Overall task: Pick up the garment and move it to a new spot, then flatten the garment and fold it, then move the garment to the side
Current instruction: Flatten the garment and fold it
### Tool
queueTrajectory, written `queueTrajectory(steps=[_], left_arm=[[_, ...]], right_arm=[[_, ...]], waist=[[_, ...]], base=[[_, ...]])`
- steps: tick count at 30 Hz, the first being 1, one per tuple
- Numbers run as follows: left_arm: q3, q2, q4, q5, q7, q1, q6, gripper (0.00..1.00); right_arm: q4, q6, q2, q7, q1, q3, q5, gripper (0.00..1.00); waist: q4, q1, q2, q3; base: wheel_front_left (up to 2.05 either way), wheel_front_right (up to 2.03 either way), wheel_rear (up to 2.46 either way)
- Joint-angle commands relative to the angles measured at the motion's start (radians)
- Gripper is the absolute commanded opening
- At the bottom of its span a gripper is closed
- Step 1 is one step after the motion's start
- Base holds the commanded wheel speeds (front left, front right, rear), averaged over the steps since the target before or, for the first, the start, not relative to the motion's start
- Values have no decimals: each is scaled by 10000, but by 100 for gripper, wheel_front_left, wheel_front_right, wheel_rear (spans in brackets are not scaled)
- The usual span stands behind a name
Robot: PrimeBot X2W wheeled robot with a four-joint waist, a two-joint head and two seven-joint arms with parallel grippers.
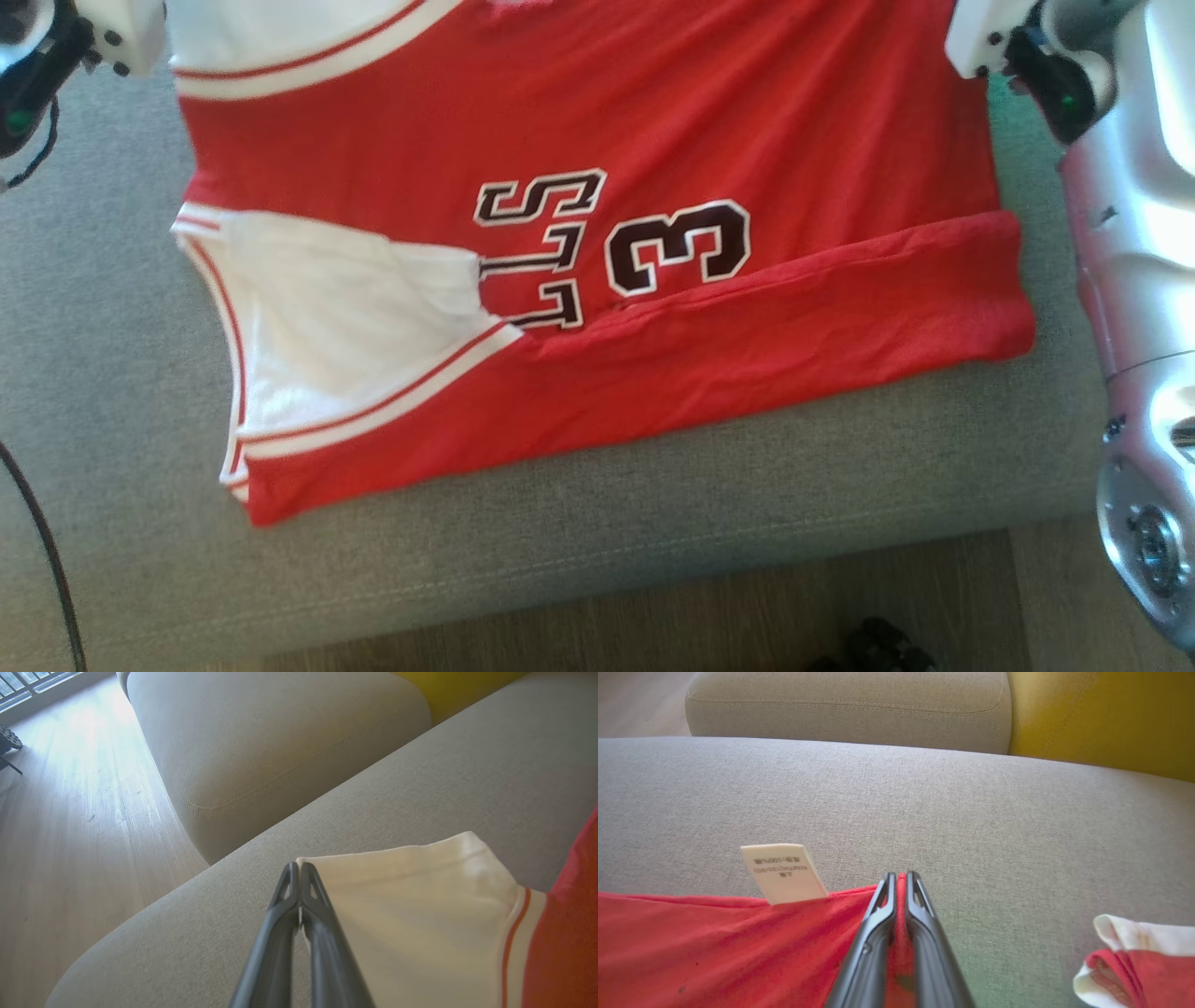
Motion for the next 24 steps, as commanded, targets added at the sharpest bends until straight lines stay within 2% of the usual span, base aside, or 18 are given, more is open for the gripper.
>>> queueTrajectory(steps=[1,5,12,14,15,18,24], left_arm=[[518,372,-169,72,-344,-584,31,0],[486,567,-472,31,-959,-373,25,0],[487,1310,-1752,-184,-1625,754,138,0],[552,1670,-2658,-457,-1839,1623,425,0],[552,1670,-2658,-457,-1839,1623,425,0],[572,2004,-3674,-766,-1935,2551,789,0],[644,2805,-5679,-1118,-2095,4177,1802,0]], right_arm=[[-257,-4,-66,-225,-311,25,108,0],[-343,-4,-330,-454,-16,197,420,0],[-1084,-4,-815,-368,910,663,1462,0],[-1720,-4,-1113,-182,1557,893,1925,0],[-1720,-4,-1113,-182,1557,893,1925,0],[-2438,-4,-1424,56,2237,1015,2228,0],[-4046,-4,-1900,650,3665,912,2614,0]], waist=[[84,0,0,-67],[211,0,0,-263],[447,0,0,-707],[555,0,0,-948],[555,0,0,-948],[668,0,0,-1134],[906,0,0,-1331]], base=[[0,0,0],[0,0,0],[0,0,0],[0,0,0],[0,0,0],[0,0,0],[0,0,0]])
